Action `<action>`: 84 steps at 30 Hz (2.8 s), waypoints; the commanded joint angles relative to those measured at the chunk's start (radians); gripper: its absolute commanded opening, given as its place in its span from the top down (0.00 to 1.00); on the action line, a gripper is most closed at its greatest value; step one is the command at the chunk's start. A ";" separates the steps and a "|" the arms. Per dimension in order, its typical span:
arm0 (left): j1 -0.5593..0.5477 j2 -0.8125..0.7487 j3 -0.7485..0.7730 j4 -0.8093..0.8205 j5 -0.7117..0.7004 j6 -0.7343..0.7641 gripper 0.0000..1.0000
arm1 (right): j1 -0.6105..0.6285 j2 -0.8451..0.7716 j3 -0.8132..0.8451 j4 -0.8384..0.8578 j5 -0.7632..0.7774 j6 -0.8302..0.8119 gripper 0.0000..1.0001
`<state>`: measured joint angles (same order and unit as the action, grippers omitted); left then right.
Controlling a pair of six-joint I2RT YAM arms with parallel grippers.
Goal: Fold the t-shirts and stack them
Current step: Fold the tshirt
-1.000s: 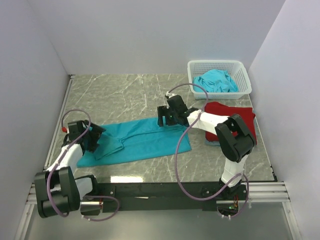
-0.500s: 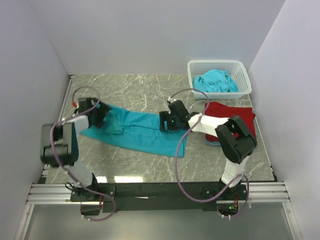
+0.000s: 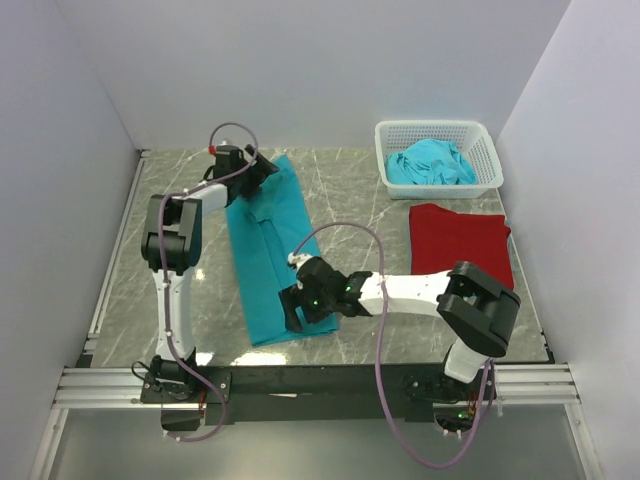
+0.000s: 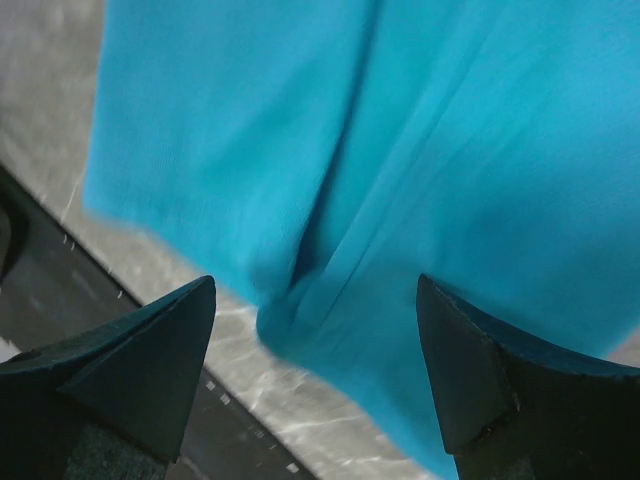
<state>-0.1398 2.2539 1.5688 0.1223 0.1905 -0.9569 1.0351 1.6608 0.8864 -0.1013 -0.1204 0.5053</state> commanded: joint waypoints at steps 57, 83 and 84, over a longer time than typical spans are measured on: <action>-0.346 -1.507 -1.268 -0.773 -0.120 -0.335 0.37 | -0.204 -0.434 -0.294 0.063 -0.131 0.091 0.14; -0.346 -1.524 -1.294 -0.730 -0.131 -0.342 0.99 | -0.020 -0.194 -0.201 -0.023 -0.027 0.133 0.42; -0.346 -1.522 -1.294 -0.733 -0.134 -0.344 0.99 | -0.018 -0.188 -0.199 -0.026 -0.016 0.137 0.46</action>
<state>-0.4824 0.7410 0.2852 -0.6090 0.0566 -1.2945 1.0023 1.4551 0.6491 -0.1005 -0.2066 0.6235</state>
